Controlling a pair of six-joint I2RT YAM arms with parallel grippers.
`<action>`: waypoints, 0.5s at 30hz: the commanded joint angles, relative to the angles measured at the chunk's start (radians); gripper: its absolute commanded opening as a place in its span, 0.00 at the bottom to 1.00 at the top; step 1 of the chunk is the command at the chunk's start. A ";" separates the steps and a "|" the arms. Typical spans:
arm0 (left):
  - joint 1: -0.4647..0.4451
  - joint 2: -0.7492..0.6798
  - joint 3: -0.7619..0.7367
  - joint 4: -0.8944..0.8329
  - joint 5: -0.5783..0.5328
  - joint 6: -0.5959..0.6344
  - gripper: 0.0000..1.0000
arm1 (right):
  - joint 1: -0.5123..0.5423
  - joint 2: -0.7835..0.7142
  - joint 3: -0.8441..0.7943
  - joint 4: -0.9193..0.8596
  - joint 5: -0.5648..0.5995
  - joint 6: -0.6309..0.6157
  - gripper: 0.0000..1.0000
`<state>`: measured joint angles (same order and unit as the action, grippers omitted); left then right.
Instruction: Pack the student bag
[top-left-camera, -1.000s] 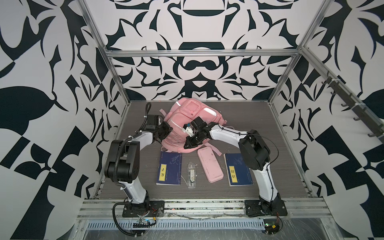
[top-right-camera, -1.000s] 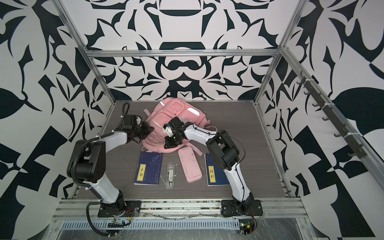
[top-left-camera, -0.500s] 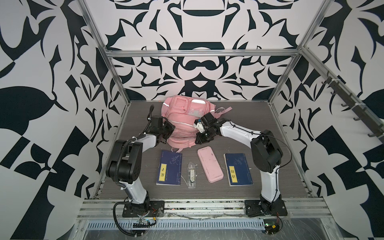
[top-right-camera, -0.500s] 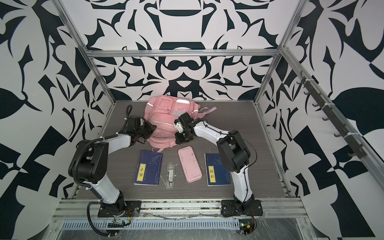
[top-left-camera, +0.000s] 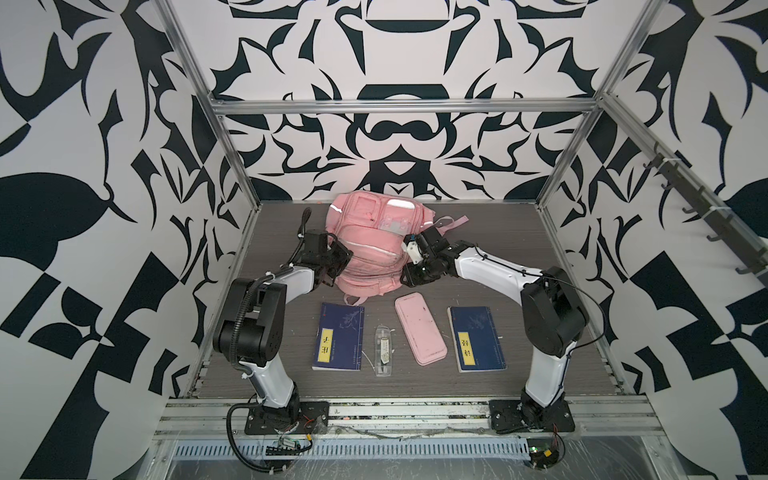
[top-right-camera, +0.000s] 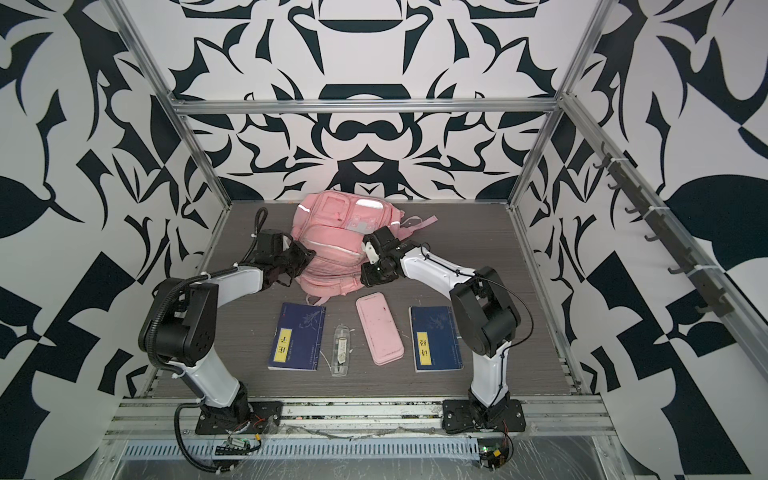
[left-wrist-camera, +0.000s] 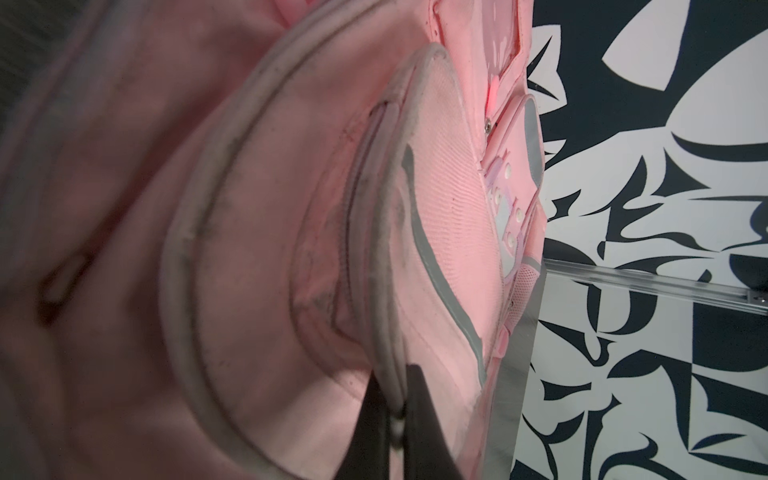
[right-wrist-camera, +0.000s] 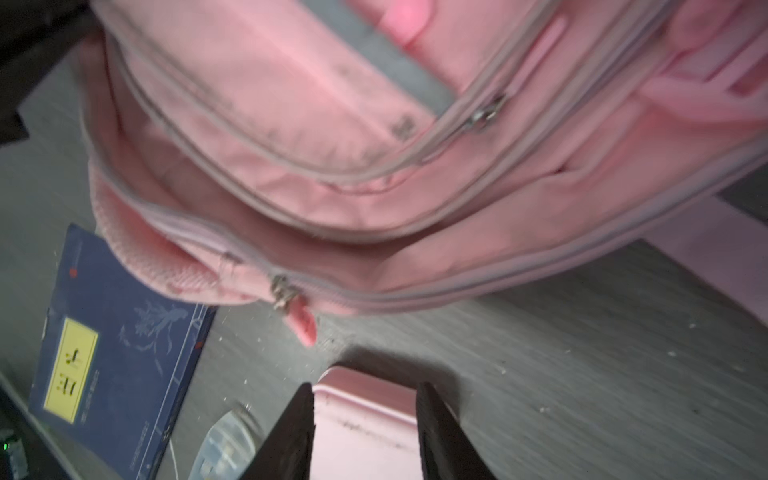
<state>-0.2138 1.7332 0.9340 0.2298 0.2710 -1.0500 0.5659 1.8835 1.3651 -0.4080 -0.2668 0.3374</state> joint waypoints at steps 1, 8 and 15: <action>-0.013 0.001 0.028 -0.045 0.094 0.066 0.03 | -0.089 -0.005 -0.040 0.182 -0.085 0.189 0.47; -0.022 -0.026 0.002 -0.044 0.114 0.077 0.10 | -0.146 0.154 0.053 0.279 -0.193 0.321 0.46; -0.045 -0.030 -0.009 -0.044 0.122 0.082 0.13 | -0.184 0.255 0.207 0.260 -0.227 0.323 0.32</action>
<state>-0.2264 1.7329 0.9367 0.2012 0.3302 -0.9863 0.3878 2.1239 1.4792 -0.1932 -0.4564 0.6403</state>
